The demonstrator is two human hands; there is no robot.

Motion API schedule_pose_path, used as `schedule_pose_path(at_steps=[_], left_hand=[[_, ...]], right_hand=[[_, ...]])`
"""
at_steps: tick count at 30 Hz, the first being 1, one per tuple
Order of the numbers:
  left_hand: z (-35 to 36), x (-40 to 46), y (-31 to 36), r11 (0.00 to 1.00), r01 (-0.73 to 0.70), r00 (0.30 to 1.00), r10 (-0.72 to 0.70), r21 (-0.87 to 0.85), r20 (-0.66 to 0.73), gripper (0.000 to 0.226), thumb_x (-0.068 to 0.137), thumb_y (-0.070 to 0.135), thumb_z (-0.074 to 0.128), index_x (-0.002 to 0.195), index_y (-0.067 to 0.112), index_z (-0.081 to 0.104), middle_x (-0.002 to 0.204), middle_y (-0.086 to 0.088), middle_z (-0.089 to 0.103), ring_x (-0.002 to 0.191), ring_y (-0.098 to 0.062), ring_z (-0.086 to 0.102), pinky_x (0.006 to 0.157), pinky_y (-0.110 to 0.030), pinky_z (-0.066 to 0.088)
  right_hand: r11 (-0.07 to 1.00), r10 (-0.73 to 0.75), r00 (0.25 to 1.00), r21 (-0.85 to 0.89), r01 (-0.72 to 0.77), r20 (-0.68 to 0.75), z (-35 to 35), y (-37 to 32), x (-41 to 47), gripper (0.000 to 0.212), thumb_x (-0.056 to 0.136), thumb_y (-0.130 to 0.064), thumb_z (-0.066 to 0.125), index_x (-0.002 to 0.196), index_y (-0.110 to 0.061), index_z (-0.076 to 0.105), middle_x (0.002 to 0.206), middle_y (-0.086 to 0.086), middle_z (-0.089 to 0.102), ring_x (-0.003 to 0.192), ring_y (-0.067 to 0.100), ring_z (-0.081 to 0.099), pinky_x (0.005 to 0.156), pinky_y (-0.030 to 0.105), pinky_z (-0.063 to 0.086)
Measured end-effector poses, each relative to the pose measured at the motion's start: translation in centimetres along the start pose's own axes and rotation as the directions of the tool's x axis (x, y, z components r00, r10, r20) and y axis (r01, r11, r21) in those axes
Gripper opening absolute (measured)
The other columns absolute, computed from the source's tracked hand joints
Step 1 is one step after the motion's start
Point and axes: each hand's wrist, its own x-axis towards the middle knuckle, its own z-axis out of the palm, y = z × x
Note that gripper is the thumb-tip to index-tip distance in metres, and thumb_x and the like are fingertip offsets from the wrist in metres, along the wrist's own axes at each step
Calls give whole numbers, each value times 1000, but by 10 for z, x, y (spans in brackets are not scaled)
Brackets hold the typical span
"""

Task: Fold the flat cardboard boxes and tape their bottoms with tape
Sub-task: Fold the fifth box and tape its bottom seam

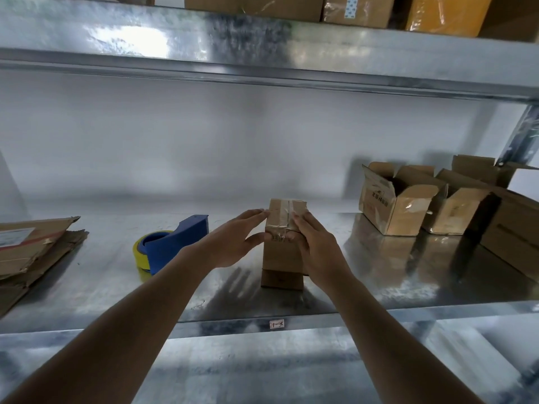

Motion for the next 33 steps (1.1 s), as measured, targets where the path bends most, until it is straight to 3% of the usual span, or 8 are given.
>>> schedule_pose_path(at_steps=[7,11,13,15,19,24,29,33], left_hand=[[-5,4,-4,996,0,1000,2,87,-19,65,100,43,52,161,31,33,169,7,27,153,-25,35,120,-37,38],[-3,-1,2,999,21,1000,-21,49,1,72,97,52,41,163,29,27,169,8,27,153,-23,35,122,-40,37],[0,-2,5,999,28,1000,-29,36,8,72,99,53,38,165,28,23,170,9,26,153,-22,34,123,-40,36],[4,-2,8,999,45,999,-45,16,12,67,104,46,40,165,27,19,170,9,24,153,-22,33,123,-41,35],[6,-4,13,995,95,995,-95,17,22,66,109,41,41,166,29,10,171,8,19,154,-24,31,124,-38,32],[11,-10,22,989,126,984,-135,80,117,69,107,45,43,166,24,13,171,6,20,155,-24,29,123,-40,30],[17,-13,24,986,166,983,-166,10,85,60,109,29,48,164,27,22,168,3,31,151,-24,37,120,-39,36],[8,-13,26,985,146,985,-137,-89,105,92,101,10,61,165,40,2,171,11,19,155,-19,27,120,-38,34]], right_hand=[[997,-33,999,68,35,-25,0,6,4,48,104,-26,58,151,-17,53,158,6,48,143,24,49,117,40,44],[974,7,999,228,-16,39,-6,6,-7,63,107,-39,41,166,-25,21,156,-10,41,135,5,47,106,5,38],[965,46,998,257,-57,48,-3,6,-13,67,105,-44,36,166,-30,14,162,-10,32,142,6,40,113,15,36],[962,65,998,264,-69,22,-1,6,-14,63,104,-42,38,164,-28,23,167,-8,26,150,13,33,118,23,31],[972,89,996,216,-90,15,-5,3,-10,51,108,-25,48,159,-20,40,164,-7,28,151,18,33,104,-6,17],[937,126,986,312,-156,113,-2,11,-18,62,105,-45,42,163,-37,23,163,6,40,146,28,47,115,48,46],[888,140,990,438,-142,38,-9,7,-28,63,105,-46,43,162,-37,18,159,-2,47,143,20,48,114,46,47],[812,338,936,533,-238,-96,-20,0,-19,42,100,-54,50,135,-38,34,140,4,63,118,24,68,92,49,62]])
